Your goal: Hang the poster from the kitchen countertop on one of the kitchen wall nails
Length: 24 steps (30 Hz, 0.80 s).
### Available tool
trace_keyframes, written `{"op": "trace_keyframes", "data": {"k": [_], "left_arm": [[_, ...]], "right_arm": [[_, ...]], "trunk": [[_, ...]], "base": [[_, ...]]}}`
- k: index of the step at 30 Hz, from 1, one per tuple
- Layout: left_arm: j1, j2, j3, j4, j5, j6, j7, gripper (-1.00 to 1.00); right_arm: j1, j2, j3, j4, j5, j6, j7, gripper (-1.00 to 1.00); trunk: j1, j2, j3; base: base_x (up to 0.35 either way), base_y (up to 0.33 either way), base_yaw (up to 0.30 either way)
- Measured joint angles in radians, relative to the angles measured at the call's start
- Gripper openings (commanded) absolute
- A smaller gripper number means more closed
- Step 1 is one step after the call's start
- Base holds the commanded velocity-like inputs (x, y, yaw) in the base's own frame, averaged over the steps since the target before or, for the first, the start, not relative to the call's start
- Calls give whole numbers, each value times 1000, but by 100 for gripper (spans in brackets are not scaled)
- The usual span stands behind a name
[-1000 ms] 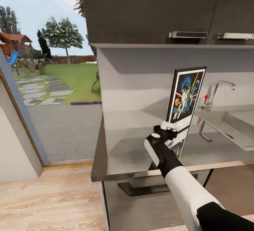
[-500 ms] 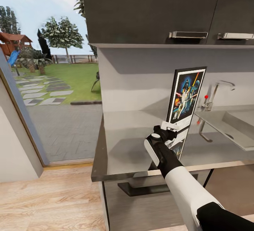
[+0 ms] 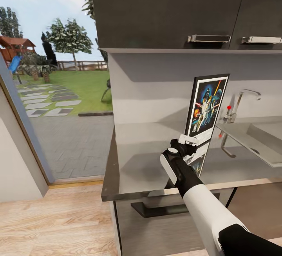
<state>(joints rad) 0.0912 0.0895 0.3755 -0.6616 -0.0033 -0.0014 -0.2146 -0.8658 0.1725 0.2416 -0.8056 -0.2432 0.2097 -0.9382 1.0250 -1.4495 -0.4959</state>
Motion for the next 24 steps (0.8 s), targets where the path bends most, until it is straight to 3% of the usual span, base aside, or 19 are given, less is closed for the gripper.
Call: {"op": "trace_keyframes", "data": {"k": [24], "left_arm": [[1, 0, 0, 0, -1, 0, 0, 100]], "right_arm": [[0, 0, 0, 0, 0, 0, 0, 100]], "trunk": [[0, 0, 0]], "base": [[0, 21, 0]]}}
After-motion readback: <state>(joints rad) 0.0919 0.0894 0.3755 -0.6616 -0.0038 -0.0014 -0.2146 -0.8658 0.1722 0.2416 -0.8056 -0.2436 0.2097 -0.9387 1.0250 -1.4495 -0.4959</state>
